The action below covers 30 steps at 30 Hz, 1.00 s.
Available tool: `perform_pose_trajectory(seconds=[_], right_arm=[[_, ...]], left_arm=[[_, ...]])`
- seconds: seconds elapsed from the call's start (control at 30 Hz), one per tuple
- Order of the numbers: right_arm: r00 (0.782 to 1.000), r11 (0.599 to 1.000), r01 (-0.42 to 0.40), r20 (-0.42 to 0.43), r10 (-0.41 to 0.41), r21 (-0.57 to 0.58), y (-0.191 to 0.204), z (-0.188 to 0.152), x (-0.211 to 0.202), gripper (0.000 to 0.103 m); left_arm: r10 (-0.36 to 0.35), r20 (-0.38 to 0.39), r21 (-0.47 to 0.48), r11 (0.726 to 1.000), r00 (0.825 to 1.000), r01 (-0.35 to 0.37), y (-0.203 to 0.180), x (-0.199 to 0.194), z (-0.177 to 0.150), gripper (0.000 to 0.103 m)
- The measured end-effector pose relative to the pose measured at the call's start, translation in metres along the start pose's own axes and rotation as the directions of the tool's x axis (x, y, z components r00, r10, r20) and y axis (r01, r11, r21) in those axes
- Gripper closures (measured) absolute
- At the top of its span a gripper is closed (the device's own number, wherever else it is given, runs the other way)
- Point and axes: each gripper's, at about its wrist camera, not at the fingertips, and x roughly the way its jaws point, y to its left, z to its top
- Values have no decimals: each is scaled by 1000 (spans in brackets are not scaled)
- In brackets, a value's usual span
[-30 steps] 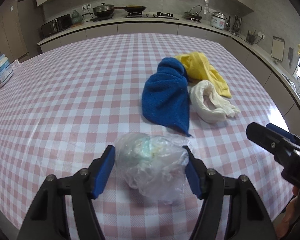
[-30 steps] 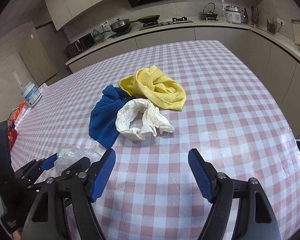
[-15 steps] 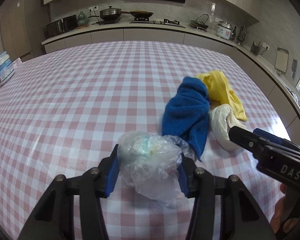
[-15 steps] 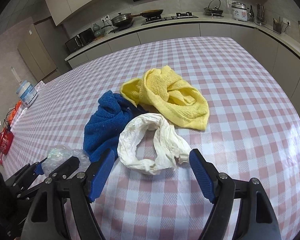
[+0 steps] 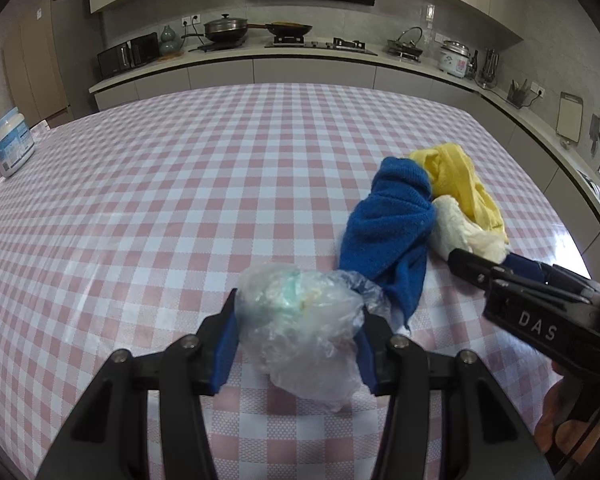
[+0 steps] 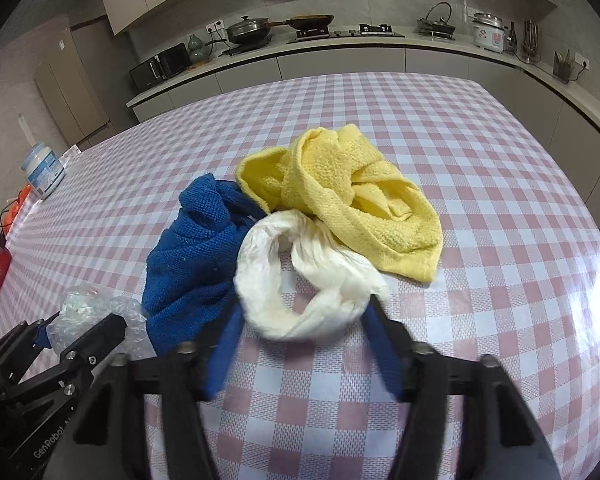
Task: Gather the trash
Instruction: 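Grasp the white tissue with the right gripper while the left holds the plastic bag, then carry the tissue and plastic bag over the black bucket with both grippers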
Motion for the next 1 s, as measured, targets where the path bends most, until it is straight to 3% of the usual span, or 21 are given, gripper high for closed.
perform_pose_trajectory(seconds=[0.2, 0.37, 0.5, 0.6, 0.73, 1.0], right_arm=[[998, 998, -68, 3, 68, 8, -1, -4, -4, 75], [996, 996, -89, 6, 89, -5, 0, -12, -11, 82], [995, 995, -95, 15, 95, 1, -2, -19, -19, 83], [995, 995, -97, 22, 97, 2, -8, -24, -27, 83], [995, 995, -95, 39, 95, 3, -14, -28, -42, 83], [992, 996, -86, 93, 85, 8, -27, -26, -81, 83]], left_arm=[[13, 0, 13, 1000, 1000, -13, -2, 1, 0, 49], [21, 2, 1, 1000, 1000, -21, -2, 1, -2, 42], [25, 4, 14, 1000, 1000, -25, -5, 3, -5, 39], [24, 11, 12, 1000, 1000, -24, -5, 2, -7, 48], [25, 29, -10, 1000, 999, -25, -4, -6, -8, 52], [7, 111, 12, 1000, 994, -9, -19, -47, 2, 52]])
